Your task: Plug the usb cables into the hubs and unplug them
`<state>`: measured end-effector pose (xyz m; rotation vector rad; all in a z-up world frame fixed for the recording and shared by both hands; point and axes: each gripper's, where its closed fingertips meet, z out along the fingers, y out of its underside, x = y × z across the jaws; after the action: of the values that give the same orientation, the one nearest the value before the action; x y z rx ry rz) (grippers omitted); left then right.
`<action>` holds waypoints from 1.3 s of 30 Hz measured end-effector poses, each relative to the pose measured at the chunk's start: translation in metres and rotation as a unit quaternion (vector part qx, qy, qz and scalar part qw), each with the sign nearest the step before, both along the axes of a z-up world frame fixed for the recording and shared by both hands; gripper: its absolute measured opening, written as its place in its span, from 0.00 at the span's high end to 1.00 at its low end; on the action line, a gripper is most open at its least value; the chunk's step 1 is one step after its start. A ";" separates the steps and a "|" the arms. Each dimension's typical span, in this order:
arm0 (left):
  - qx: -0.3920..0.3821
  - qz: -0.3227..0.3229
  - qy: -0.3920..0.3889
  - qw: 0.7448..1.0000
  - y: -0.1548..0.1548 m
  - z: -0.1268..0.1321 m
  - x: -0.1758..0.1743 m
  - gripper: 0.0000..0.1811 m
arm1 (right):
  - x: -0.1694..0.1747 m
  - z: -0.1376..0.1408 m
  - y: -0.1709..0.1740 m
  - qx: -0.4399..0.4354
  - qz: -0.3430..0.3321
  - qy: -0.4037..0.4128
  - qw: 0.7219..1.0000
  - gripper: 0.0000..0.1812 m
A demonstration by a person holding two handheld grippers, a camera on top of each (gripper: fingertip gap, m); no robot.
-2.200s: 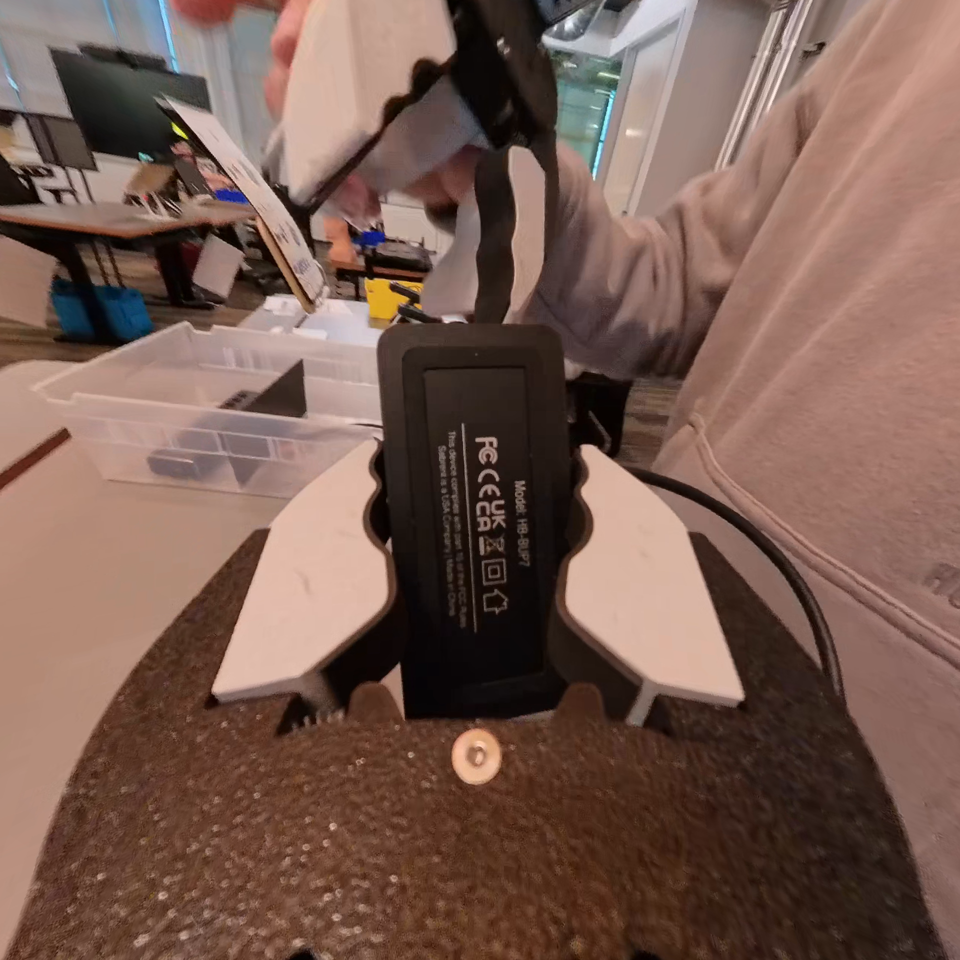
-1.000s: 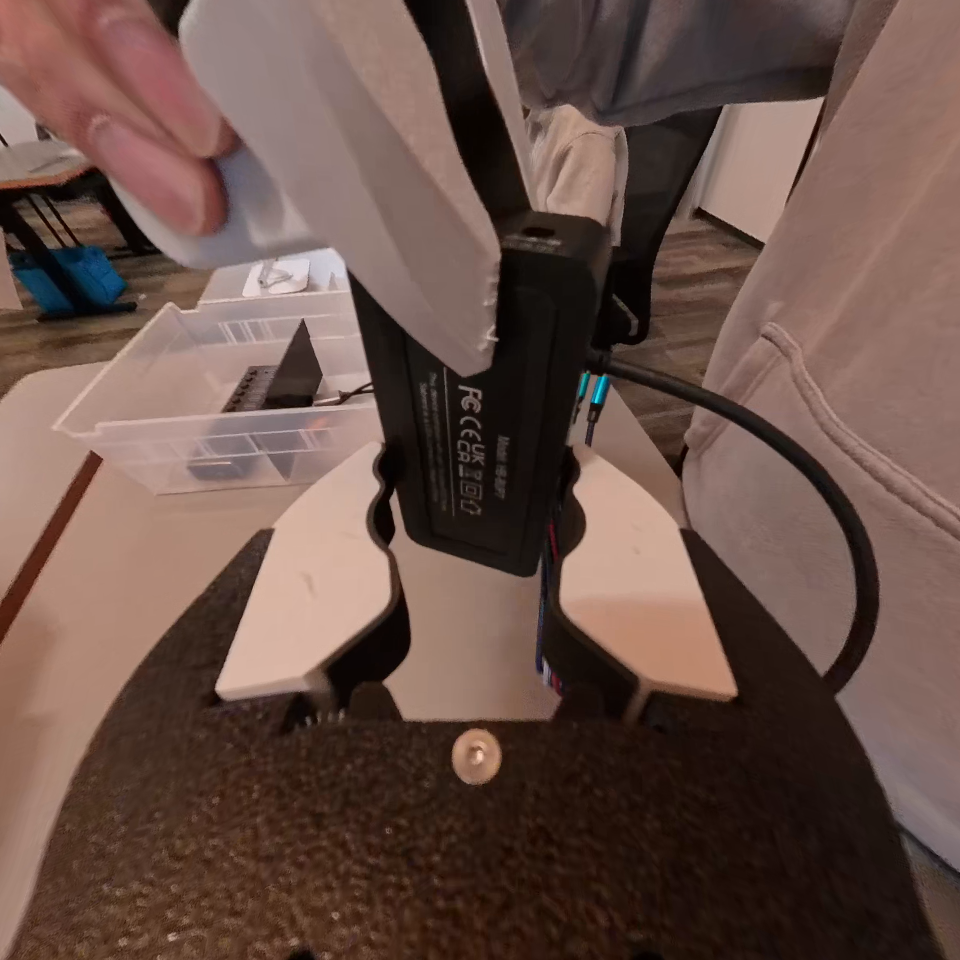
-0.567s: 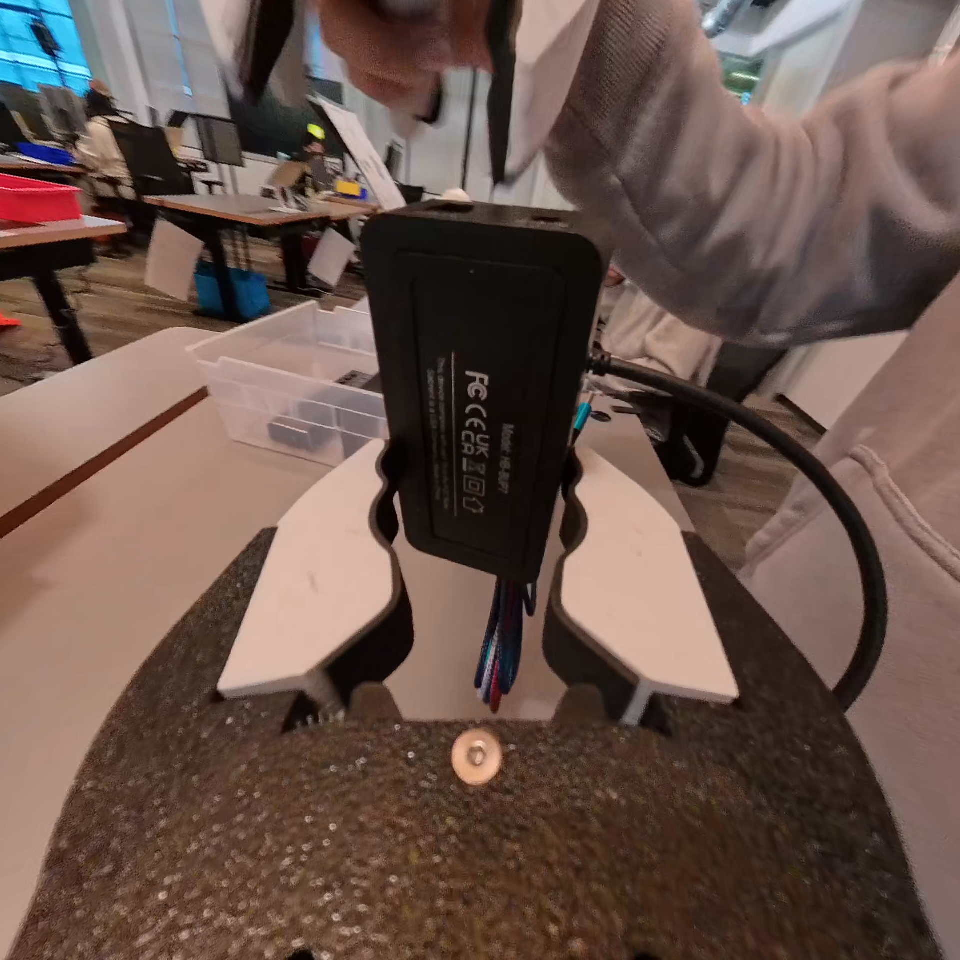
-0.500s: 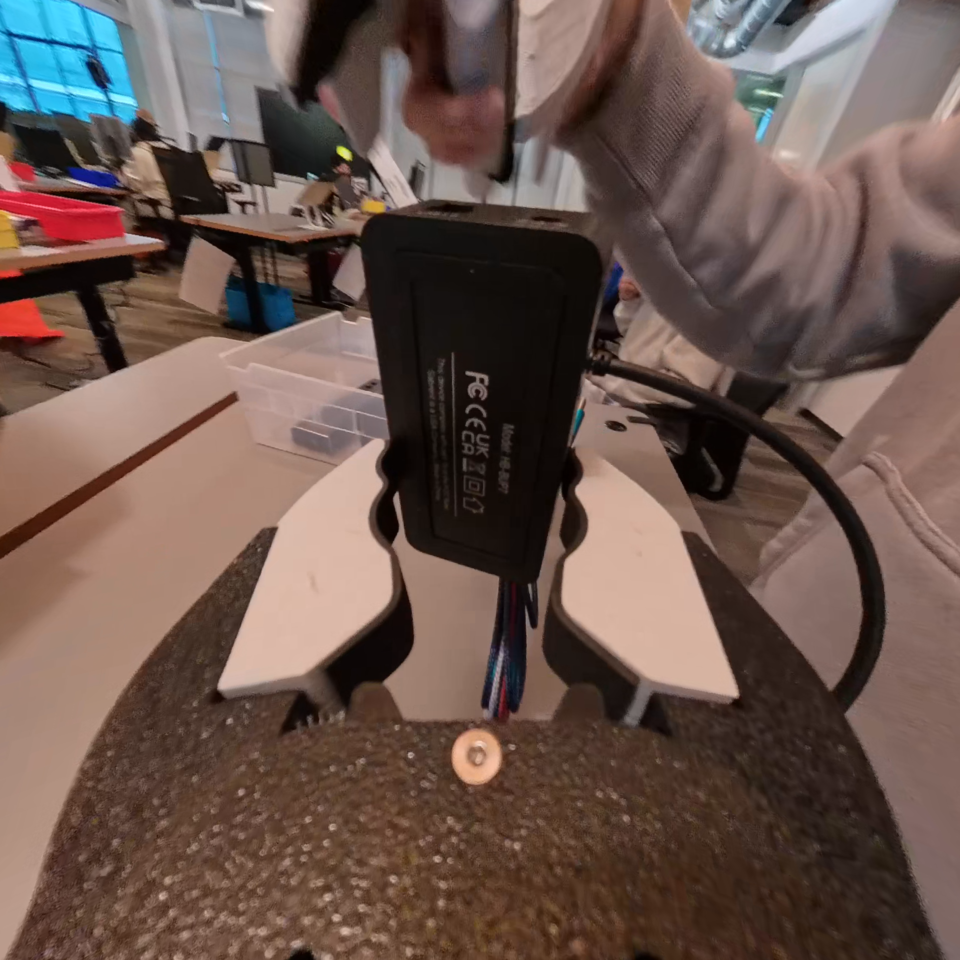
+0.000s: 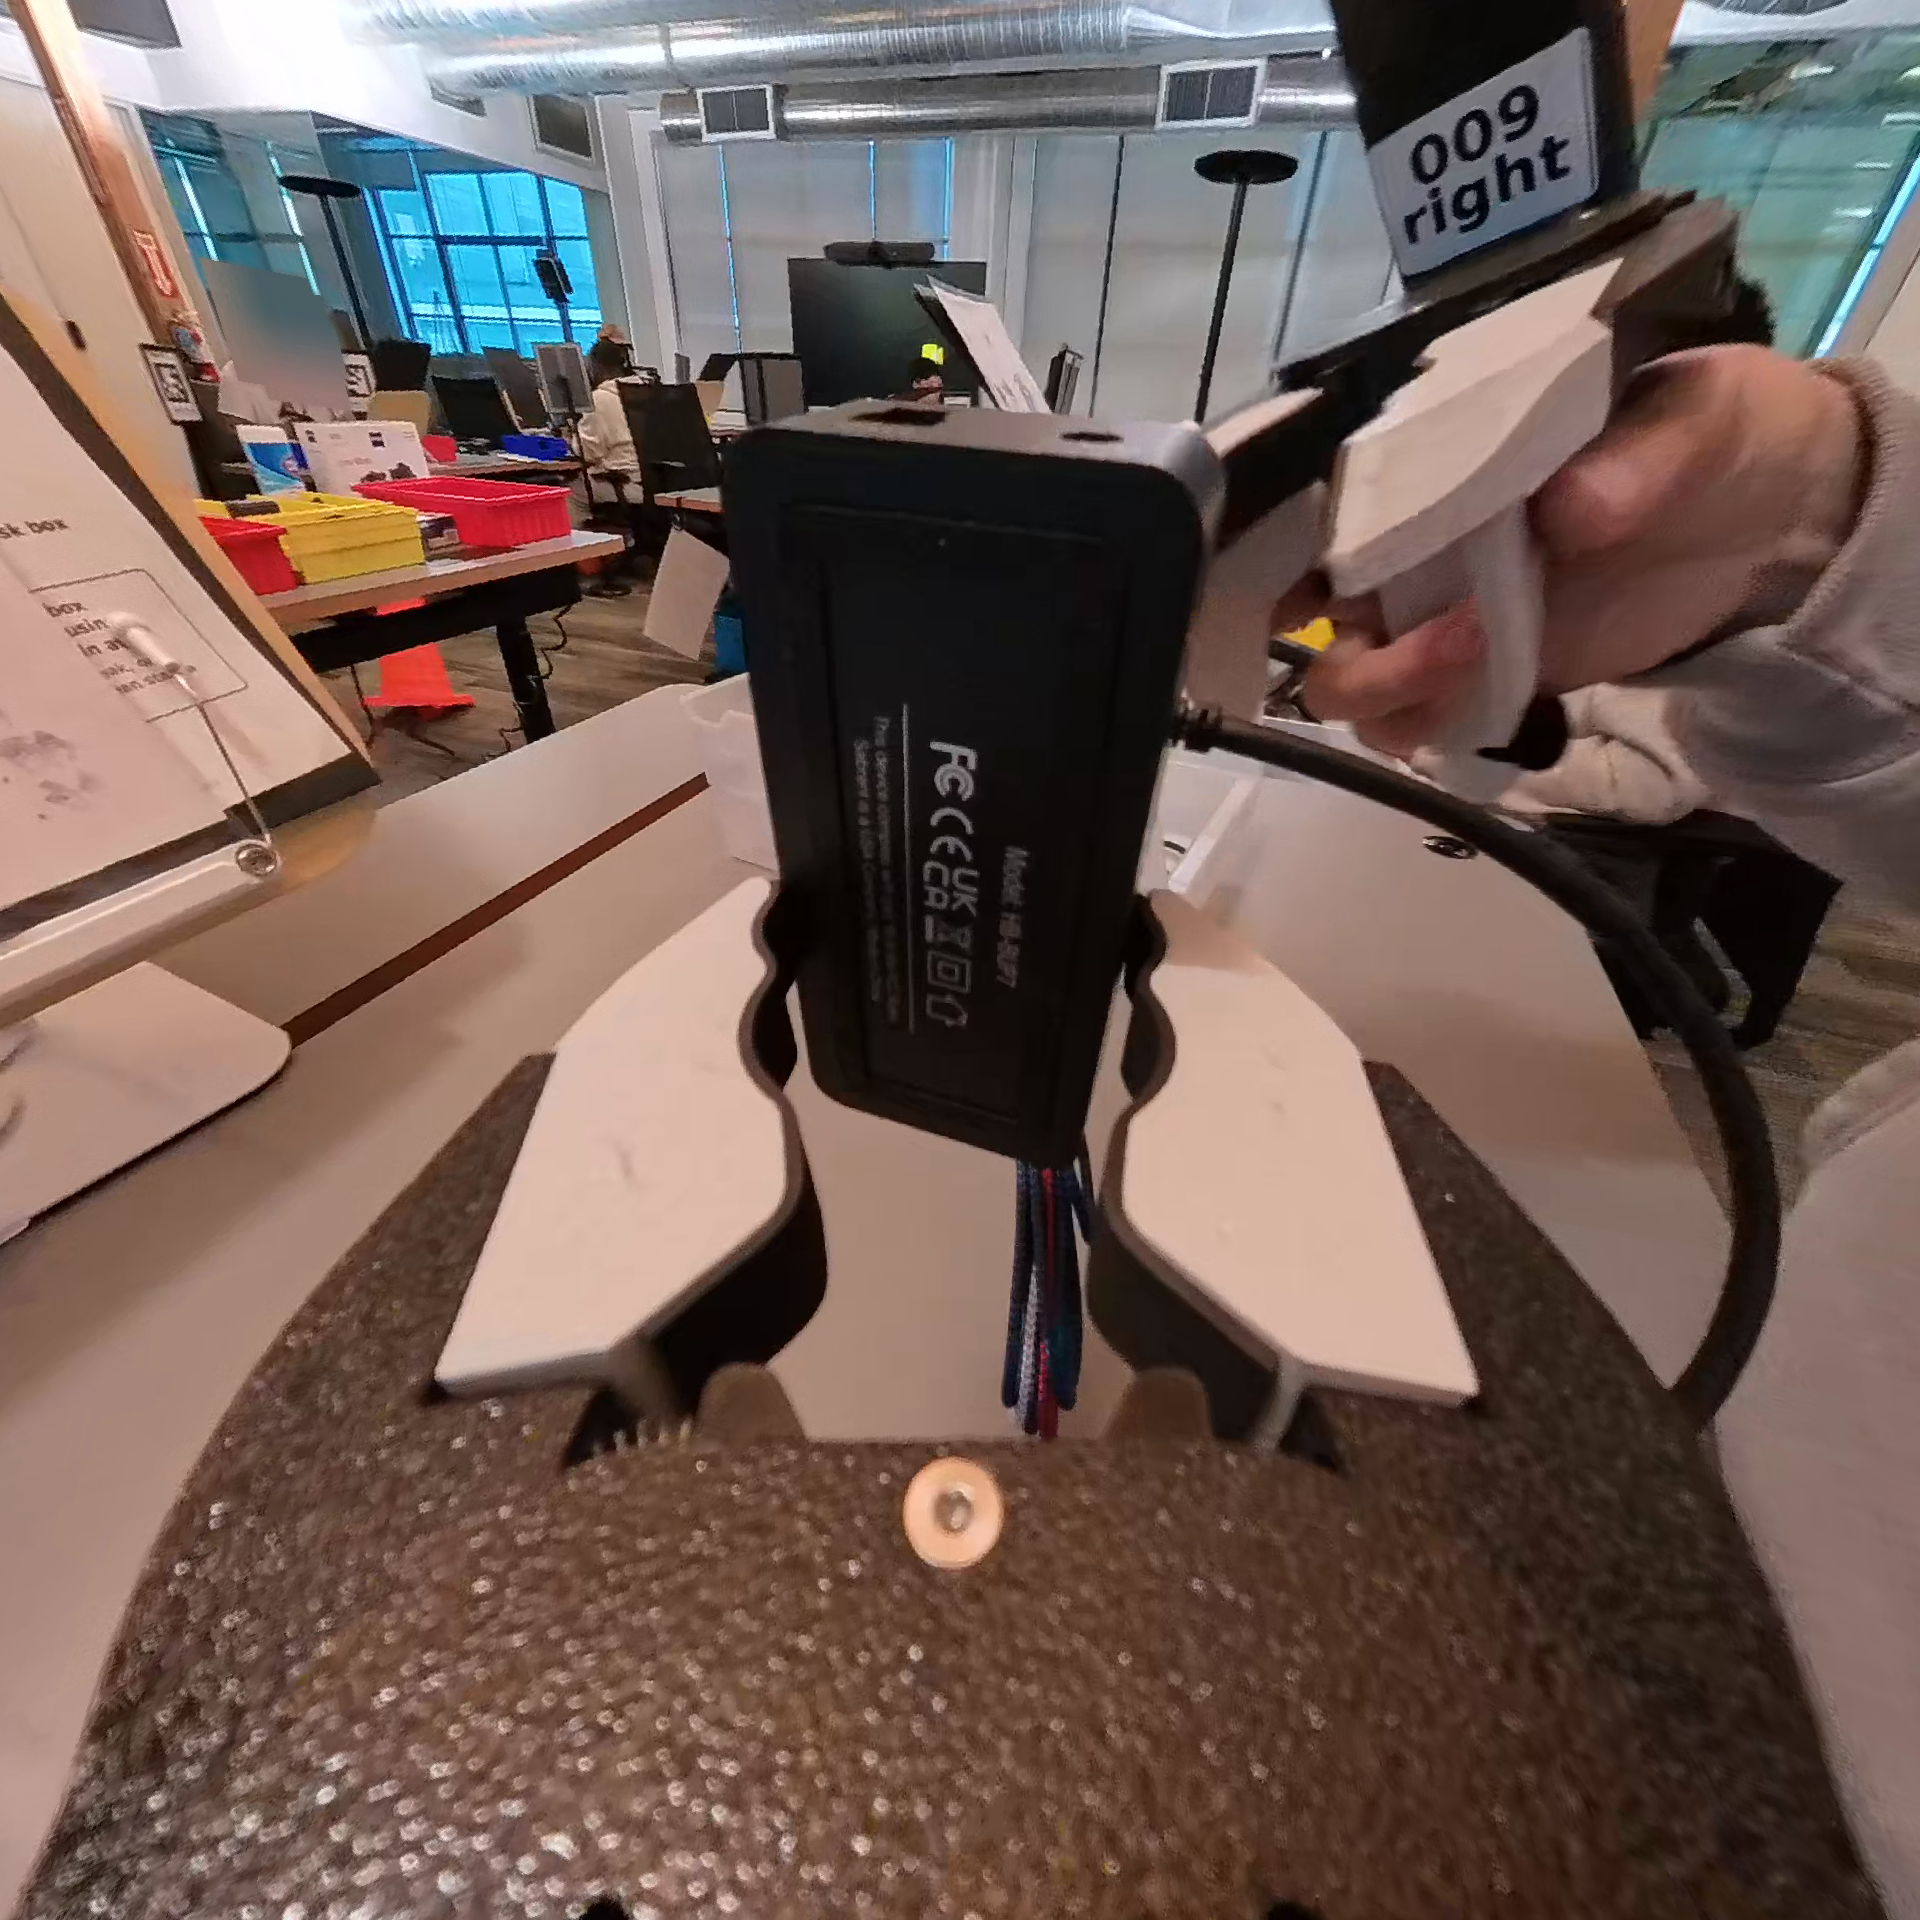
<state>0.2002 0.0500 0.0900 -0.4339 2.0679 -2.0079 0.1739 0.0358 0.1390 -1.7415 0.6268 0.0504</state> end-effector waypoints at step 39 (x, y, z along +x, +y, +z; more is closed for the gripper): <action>-0.017 -0.053 -0.010 0.998 -0.012 0.002 -0.021 0.67 | -0.015 -0.031 0.001 -0.094 0.139 -0.163 0.972 0.97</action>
<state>0.1796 0.0379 0.0919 -0.3155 2.0900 -2.1002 0.1587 0.0368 0.1079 -1.9566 0.1482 -0.1021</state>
